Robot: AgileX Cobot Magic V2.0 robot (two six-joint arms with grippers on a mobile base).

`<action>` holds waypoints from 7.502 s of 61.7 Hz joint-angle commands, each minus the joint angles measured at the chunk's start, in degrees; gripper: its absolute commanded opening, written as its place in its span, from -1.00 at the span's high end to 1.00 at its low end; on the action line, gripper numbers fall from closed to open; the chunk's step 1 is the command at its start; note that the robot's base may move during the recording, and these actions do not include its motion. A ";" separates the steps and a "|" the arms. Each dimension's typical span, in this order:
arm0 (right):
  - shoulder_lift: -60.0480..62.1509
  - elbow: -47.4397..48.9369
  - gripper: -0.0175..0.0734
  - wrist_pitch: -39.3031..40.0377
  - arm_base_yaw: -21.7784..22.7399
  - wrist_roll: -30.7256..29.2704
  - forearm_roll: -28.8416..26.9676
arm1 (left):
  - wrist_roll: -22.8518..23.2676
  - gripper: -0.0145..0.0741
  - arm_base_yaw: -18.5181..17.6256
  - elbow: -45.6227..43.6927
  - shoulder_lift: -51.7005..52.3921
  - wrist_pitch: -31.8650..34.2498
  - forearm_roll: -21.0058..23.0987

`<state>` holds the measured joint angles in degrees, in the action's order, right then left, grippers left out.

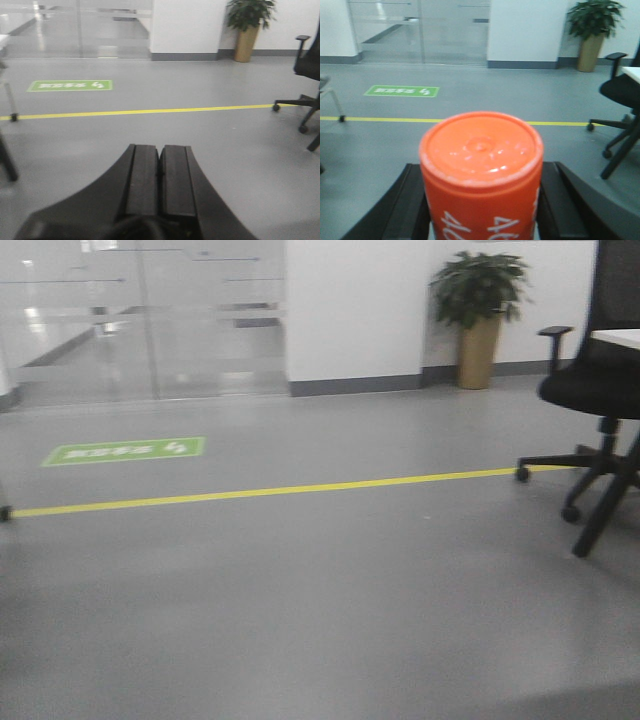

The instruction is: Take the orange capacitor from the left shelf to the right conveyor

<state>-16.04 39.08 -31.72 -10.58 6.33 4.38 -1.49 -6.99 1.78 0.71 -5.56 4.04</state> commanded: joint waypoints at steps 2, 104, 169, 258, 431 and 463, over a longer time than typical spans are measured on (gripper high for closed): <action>-0.73 1.33 0.35 5.09 -0.07 -0.54 0.50 | 0.09 0.96 0.09 -0.14 0.51 4.87 0.20; -0.73 1.33 0.35 5.09 -0.07 -0.54 0.50 | 0.09 0.96 0.09 -0.14 0.51 4.87 0.20; -0.73 1.33 0.35 5.09 -0.07 -0.54 0.50 | 0.09 0.96 0.09 -0.14 0.51 4.87 0.20; -28.93 1.59 0.35 28.19 -0.07 -0.54 0.29 | 0.09 0.96 0.09 -0.14 0.51 4.87 0.20; -26.22 -11.49 -0.17 29.68 1.61 0.14 0.53 | 0.09 0.96 0.09 -0.14 0.51 4.87 0.20; -6.43 -5.91 0.49 8.60 1.61 0.14 -1.37 | 0.09 0.96 0.09 -0.14 0.51 4.87 0.20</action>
<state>-23.80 31.02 -27.48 -8.92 6.35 3.04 -1.49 -6.99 1.78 0.71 -5.56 4.04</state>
